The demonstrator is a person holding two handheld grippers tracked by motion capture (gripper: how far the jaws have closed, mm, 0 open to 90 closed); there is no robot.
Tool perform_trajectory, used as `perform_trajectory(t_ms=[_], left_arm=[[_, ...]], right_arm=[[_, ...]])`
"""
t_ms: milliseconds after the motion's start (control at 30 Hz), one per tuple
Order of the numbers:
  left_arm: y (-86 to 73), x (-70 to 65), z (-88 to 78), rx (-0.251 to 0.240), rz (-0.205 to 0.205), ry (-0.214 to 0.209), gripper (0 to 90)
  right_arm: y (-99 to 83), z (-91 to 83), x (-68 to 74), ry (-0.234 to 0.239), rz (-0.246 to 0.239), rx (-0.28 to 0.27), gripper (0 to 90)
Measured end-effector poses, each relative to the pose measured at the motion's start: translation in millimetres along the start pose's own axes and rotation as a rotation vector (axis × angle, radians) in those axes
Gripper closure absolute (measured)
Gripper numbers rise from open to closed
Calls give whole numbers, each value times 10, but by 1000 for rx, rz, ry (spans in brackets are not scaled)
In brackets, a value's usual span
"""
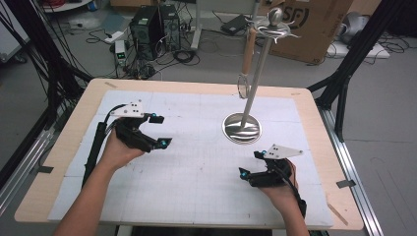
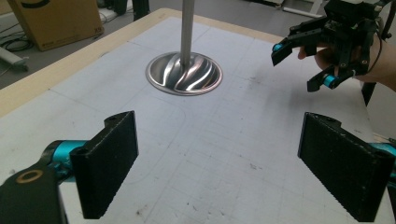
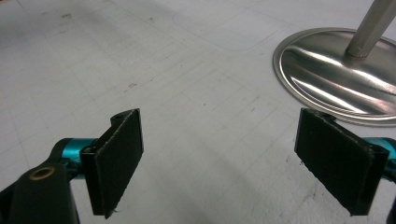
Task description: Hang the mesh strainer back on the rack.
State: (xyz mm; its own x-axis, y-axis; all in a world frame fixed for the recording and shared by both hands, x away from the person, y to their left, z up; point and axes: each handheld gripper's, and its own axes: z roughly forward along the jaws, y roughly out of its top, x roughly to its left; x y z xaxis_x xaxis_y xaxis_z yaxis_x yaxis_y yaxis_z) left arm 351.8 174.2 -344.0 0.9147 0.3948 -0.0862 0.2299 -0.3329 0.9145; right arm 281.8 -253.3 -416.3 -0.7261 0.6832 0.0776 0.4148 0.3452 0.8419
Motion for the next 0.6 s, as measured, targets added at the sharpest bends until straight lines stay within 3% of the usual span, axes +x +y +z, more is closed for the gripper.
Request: perform_trajectory(t_ms=[400,600], left_arm=[[-185,-76,29,26,6,8,90],[-260,-72,14,20,-19,5,87]], right_arm=[[-4,-23,-19,5,9,-5,144],[-4,-20,-17,2,10,-4,144]])
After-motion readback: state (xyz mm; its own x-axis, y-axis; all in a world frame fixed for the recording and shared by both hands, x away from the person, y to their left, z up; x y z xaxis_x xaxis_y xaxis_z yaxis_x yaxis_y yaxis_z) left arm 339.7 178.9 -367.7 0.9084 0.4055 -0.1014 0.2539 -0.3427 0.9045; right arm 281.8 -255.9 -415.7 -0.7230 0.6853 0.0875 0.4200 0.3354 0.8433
